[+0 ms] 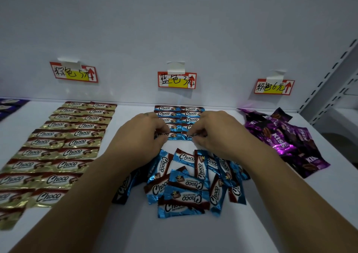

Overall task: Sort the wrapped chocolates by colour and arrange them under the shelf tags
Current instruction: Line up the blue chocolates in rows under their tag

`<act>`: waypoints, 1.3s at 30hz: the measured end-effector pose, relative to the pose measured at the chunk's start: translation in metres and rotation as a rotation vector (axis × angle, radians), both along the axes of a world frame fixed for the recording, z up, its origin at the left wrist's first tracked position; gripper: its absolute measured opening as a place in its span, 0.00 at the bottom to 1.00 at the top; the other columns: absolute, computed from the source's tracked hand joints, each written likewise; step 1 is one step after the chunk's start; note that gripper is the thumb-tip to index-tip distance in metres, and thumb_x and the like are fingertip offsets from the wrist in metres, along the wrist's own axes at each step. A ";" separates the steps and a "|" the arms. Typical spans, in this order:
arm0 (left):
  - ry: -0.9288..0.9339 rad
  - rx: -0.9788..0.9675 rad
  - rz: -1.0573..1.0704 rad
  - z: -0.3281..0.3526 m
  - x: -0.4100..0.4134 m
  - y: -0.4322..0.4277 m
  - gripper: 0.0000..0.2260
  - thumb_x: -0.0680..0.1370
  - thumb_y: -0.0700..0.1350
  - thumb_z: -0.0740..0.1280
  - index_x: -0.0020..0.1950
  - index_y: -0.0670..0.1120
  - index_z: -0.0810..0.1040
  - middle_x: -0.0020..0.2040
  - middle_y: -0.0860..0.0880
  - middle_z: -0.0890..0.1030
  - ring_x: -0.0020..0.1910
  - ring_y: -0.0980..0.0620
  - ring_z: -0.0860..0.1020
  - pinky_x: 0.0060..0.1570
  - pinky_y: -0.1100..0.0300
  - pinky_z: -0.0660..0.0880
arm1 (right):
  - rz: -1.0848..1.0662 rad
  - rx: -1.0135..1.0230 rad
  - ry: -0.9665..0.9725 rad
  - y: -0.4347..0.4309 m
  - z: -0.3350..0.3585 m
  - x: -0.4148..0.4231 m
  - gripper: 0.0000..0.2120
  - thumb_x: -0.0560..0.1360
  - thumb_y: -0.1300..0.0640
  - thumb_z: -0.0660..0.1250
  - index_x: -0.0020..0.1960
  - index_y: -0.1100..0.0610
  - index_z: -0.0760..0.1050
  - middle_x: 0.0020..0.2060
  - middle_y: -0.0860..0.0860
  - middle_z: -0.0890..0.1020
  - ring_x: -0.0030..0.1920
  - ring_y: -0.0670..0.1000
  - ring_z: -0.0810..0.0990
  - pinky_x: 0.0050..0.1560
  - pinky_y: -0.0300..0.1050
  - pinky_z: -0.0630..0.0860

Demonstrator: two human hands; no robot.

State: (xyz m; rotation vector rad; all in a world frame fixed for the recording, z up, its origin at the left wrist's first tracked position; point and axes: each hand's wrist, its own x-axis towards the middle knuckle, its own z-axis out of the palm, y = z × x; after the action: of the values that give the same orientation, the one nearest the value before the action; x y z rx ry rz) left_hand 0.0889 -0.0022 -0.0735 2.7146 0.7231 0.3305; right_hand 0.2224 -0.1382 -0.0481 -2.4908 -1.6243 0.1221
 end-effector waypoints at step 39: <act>0.384 -0.167 -0.137 0.038 -0.025 -0.015 0.20 0.75 0.57 0.68 0.67 0.61 0.70 0.60 0.54 0.69 0.53 0.56 0.69 0.50 0.61 0.69 | 0.084 -0.331 0.216 -0.014 0.027 -0.015 0.25 0.66 0.40 0.74 0.60 0.39 0.72 0.54 0.43 0.74 0.49 0.44 0.73 0.39 0.36 0.70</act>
State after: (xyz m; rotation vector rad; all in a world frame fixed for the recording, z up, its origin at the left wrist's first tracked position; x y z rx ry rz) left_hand 0.0644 -0.0171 -0.0359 2.6726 0.6216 -0.2792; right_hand 0.2077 -0.1523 -0.0210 -2.5239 -1.7336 0.6975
